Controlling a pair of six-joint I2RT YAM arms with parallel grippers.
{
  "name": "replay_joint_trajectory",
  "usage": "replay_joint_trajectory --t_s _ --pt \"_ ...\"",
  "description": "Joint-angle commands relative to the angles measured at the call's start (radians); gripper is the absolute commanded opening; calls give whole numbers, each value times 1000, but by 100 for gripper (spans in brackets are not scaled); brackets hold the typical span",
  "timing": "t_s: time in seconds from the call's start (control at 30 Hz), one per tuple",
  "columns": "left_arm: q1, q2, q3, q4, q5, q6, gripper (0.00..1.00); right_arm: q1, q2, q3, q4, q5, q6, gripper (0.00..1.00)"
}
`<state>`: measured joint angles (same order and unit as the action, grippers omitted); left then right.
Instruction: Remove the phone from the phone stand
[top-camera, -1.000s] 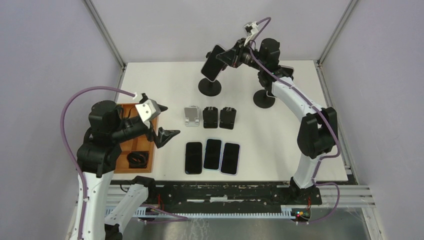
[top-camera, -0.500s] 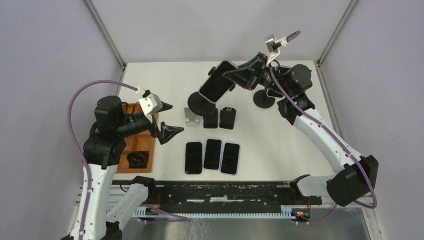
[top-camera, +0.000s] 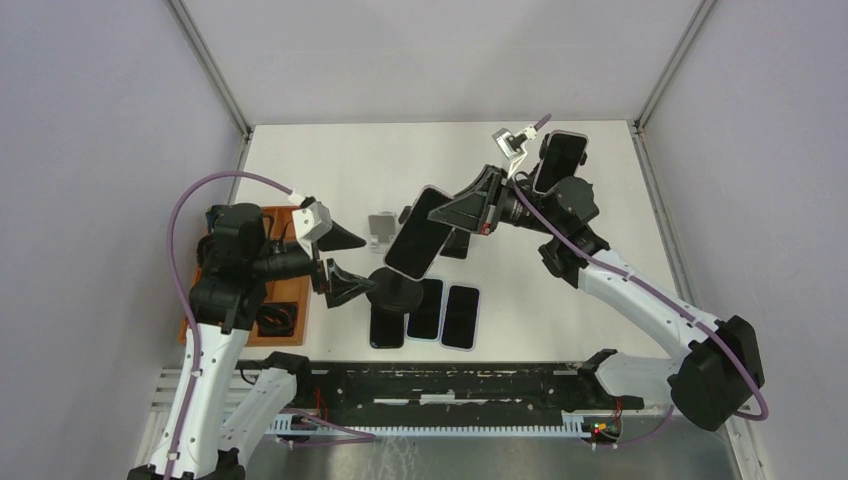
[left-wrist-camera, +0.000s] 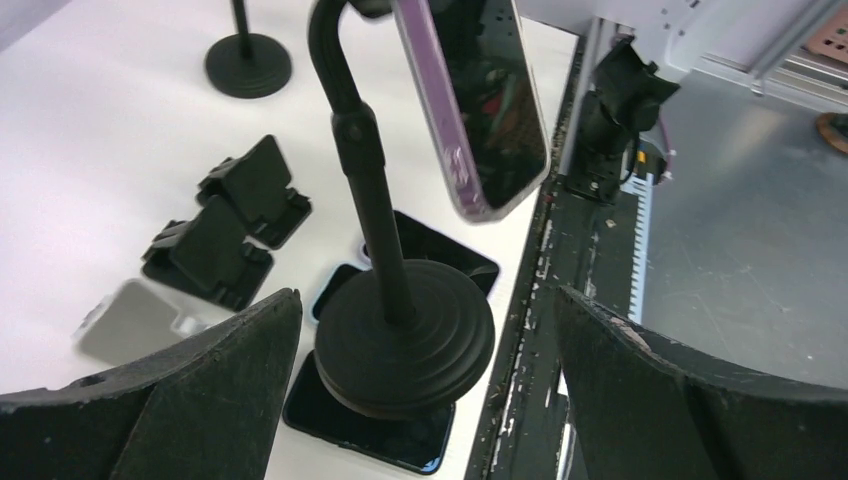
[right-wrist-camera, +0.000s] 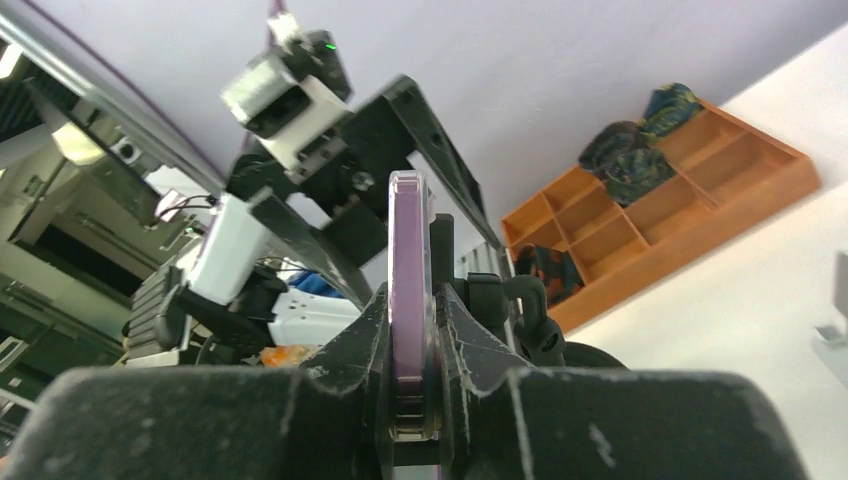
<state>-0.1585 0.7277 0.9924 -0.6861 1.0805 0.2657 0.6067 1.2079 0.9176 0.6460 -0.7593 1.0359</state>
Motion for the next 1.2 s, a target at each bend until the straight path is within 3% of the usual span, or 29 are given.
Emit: replay_joint_trajectory --t_s 0.0,0.73,0.9,1.0,1.17 --pt "0 -51 -27 -7 108 75 100 37 -93 22 313 48 139 0" --pt "1 32 -8 -30 288 98 99 271 96 160 351 96 102 0" --pt "0 49 0 -38 288 111 89 315 157 218 362 98 94 0" --pt "1 66 34 -119 291 207 81 327 158 222 335 92 64 0" --pt "1 114 108 -345 297 430 56 328 125 193 294 84 9 0"
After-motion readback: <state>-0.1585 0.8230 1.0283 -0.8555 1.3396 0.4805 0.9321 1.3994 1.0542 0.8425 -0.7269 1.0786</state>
